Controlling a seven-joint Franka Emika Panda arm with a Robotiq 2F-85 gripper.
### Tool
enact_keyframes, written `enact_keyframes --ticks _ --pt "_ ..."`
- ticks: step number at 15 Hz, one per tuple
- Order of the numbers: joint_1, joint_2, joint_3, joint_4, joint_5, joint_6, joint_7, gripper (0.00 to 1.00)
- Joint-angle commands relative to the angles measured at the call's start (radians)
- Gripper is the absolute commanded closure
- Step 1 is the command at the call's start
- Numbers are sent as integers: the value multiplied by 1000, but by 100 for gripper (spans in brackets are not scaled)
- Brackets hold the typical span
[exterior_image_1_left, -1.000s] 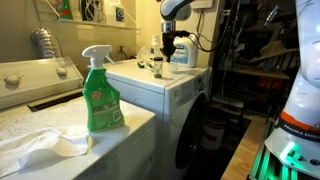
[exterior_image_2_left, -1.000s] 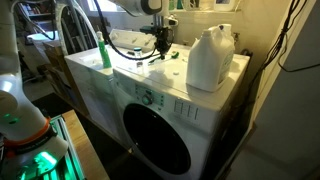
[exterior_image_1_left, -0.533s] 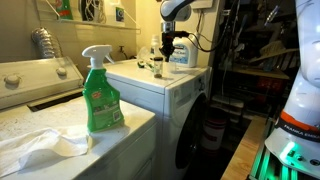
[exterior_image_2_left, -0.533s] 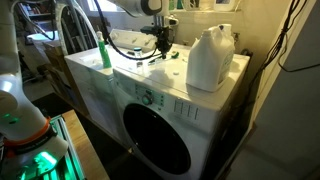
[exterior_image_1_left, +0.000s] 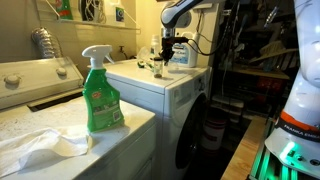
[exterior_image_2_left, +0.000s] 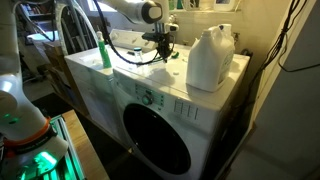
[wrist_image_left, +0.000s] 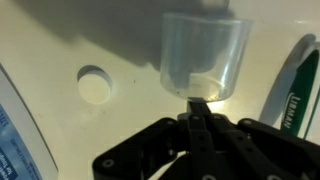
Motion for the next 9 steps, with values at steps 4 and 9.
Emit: enact_keyframes --ticks 4,9 --pt "-20 -2 9 -54 24 117 -46 100" --pt "-9 -41 29 -41 46 95 -63 99"
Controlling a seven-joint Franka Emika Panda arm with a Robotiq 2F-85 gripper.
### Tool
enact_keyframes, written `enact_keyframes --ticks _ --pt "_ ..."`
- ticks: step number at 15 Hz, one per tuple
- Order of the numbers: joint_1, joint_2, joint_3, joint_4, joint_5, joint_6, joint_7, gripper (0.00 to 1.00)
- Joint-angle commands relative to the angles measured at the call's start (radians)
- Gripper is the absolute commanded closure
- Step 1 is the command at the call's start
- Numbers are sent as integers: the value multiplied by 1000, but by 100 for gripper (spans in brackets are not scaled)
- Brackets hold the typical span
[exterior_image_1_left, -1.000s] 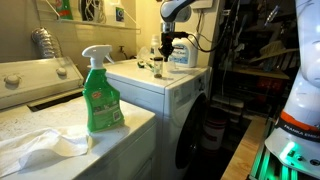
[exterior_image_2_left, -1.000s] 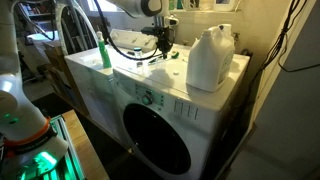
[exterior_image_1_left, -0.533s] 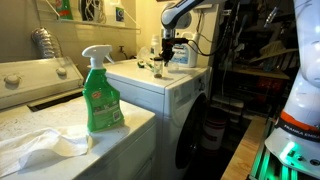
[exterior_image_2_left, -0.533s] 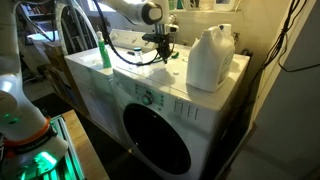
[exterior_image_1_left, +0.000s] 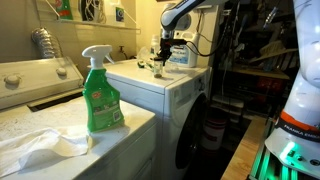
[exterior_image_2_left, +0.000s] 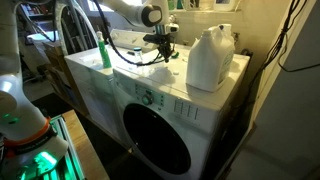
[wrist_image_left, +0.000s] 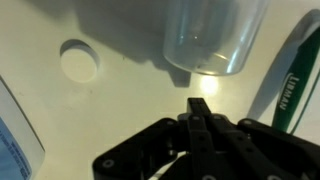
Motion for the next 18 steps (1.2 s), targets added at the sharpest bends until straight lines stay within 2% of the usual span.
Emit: enact_keyframes --ticks 1,2,4,5,7,10,13,14,17,18 --pt "0 -55 19 -20 18 -31 -36 98" --pt "6 -73 20 -23 6 -41 -32 75" --pt "16 -110 18 -26 -21 -66 -35 70" --pt "19 -126 18 -26 -28 -85 -42 64" --pt "20 -167 25 -29 -31 -169 -93 48" --pt "15 -229 40 -45 -12 -329 -243 26" --pt "14 -277 40 -68 -36 -430 -390 5" --pt "14 -292 38 -85 -54 -434 -441 0" --pt "10 -338 33 -152 -99 -404 -601 0" --pt "18 -278 36 -64 -71 -432 -510 0"
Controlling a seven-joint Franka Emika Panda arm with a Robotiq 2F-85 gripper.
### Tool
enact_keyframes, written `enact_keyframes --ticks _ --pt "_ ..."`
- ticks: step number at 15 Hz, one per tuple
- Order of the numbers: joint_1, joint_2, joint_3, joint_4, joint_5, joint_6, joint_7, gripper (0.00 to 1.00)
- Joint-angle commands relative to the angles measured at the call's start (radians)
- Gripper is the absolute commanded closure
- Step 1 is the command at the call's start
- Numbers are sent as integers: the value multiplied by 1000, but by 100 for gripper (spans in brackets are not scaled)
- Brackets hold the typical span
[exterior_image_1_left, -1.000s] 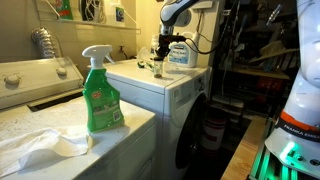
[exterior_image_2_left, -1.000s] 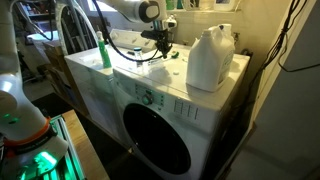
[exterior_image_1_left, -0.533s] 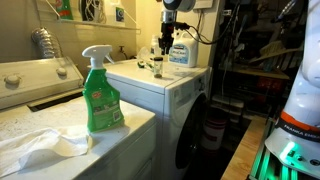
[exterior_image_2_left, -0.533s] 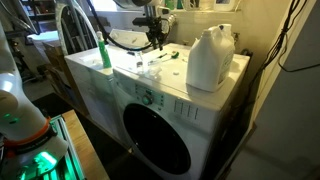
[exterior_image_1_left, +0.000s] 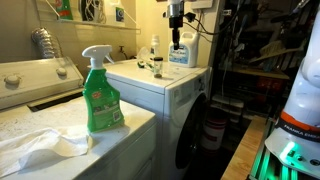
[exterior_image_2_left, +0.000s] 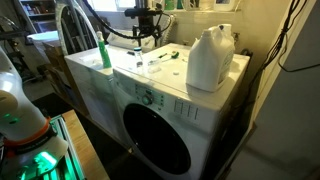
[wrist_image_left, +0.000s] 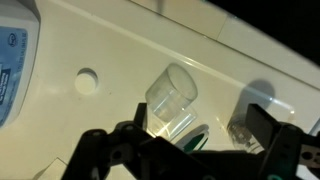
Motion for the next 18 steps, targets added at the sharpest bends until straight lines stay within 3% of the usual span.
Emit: enact_keyframes --ticks 1,5,8,18 --pt "-2 -10 0 -14 -8 -2 -33 0" --pt "-3 -14 -1 -26 14 -22 -115 0" --pt "-1 -11 1 -97 -37 51 -166 0" --pt "-7 0 9 -256 46 362 -331 0"
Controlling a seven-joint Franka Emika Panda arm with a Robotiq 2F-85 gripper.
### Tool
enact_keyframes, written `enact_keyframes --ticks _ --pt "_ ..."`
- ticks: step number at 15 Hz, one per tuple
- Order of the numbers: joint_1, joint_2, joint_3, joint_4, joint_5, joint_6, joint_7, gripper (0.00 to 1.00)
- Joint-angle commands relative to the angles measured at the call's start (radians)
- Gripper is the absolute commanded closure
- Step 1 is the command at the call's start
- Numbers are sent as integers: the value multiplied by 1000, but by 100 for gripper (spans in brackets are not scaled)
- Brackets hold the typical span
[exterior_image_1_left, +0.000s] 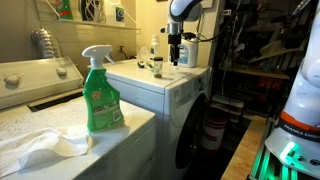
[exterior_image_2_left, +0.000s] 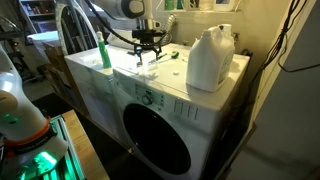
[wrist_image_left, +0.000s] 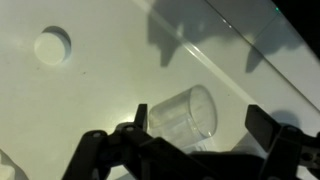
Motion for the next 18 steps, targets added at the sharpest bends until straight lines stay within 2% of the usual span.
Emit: enact_keyframes --ticks 1,7,18 --pt "-9 -24 6 -66 38 97 -72 0" --pt "-4 -45 22 -153 116 321 -201 0" --pt "1 -65 40 -286 105 710 -357 0"
